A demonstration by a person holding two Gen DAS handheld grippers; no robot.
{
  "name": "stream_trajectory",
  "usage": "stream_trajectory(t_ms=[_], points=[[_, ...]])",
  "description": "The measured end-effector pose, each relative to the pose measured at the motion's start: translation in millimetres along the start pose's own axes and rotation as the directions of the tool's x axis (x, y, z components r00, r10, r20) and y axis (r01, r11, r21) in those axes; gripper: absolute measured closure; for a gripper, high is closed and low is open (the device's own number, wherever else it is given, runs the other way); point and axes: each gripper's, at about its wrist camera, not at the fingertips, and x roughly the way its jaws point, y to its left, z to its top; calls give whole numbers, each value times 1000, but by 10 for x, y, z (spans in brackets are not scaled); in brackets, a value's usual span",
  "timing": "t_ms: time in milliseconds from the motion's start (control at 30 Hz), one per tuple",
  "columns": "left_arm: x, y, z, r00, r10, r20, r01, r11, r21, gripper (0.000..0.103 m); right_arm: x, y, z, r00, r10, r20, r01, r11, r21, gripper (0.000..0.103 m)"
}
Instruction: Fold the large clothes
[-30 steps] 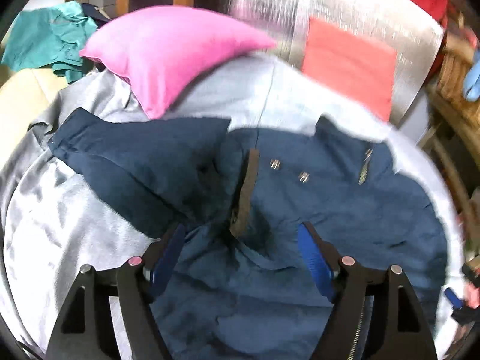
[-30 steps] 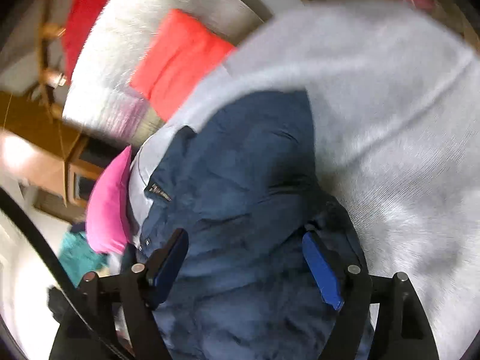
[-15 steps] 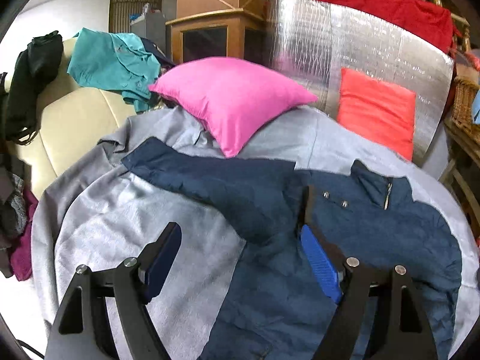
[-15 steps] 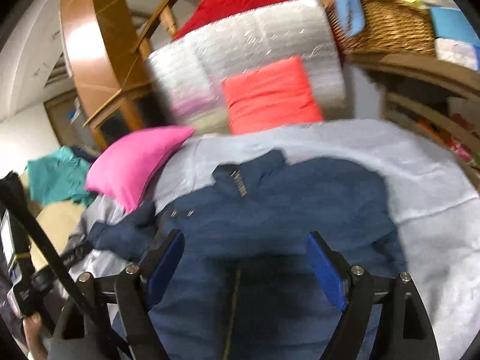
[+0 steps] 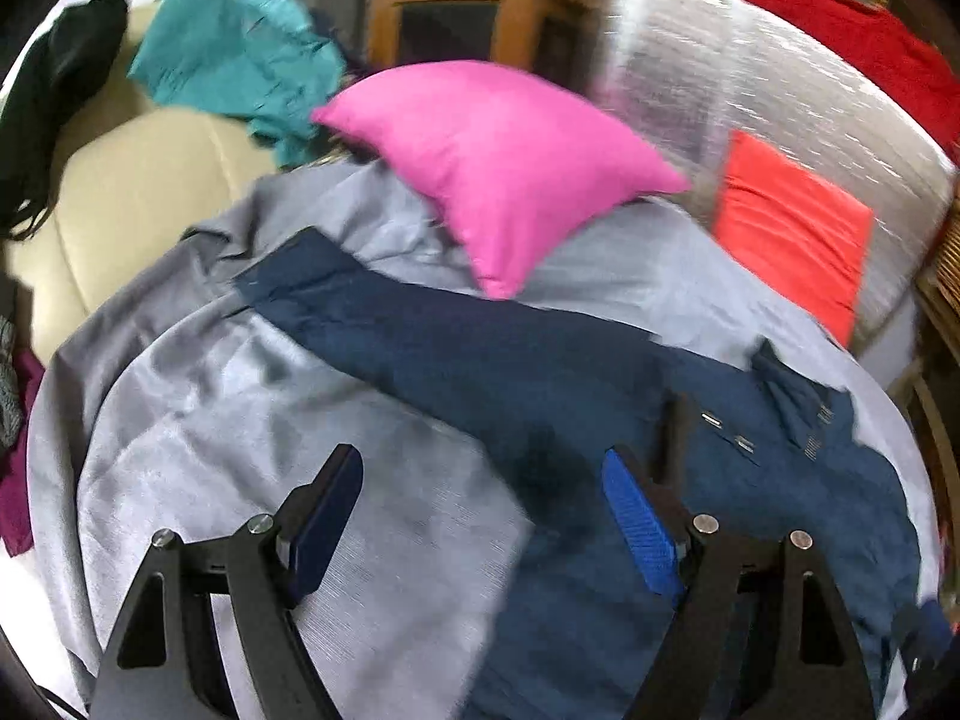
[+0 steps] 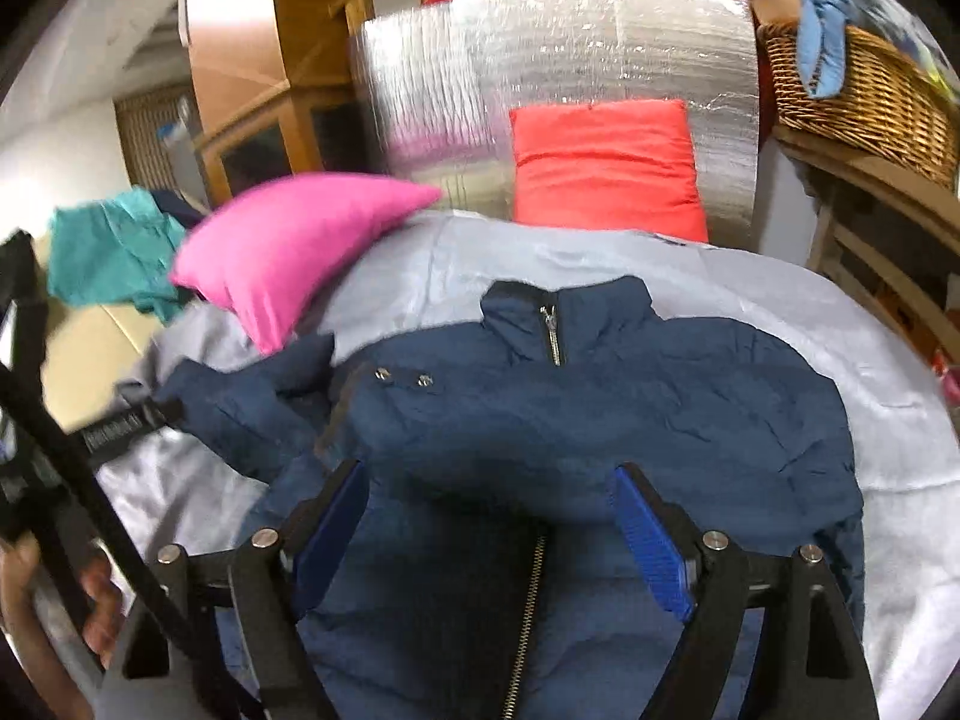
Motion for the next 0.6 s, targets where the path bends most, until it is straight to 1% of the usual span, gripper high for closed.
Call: stream_trajectory(t_ms=[33,133,167,200,267,333,400,467,500,567,600], points=[[98,95,76,999,23,-23,-23,1000,-17,21,31,43,-6,1000,-6,-13,6,1000,-12,18],[374,373,244,996,31,-85,-38,996,-80,21,66,97,-57,999,-48,-24,47,998,-36,18],[455,449,281,994,40,-104,-50,994,-99,21,79,79,-60,998,-48,-32,47,998,-32,18],[592,585,335,991,43,-130,-62,988,-143,21,93,58,-62,998,-41,-42,40,999,-24,18],[765,760,381,984,18,-175,-56,974,-218,21,100,5,-67,998,-29,-49,29,999,-13,18],[955,928,419,977,-27,-211,-39,953,-301,21,134,-50,-80,997,-40,-59,40,999,-10,18],[1053,986,466,973,-29,-228,-47,946,-321,21,176,-90,-88,997,-19,-78,19,1000,2,18],[1157,1050,484,970,-62,-233,-28,932,-362,21,222,-103,-82,996,-3,-90,3,1000,-1,18],[1215,1085,483,969,-80,-235,-18,921,-389,21,258,-94,-73,995,0,-98,-1,1000,-10,18],[1366,1164,480,958,-130,-255,4,897,-443,21,373,-56,-33,992,14,-126,-17,999,-28,18],[1441,1196,479,950,-171,-261,28,879,-475,21,435,-40,-4,989,36,-141,-40,999,-24,18]])
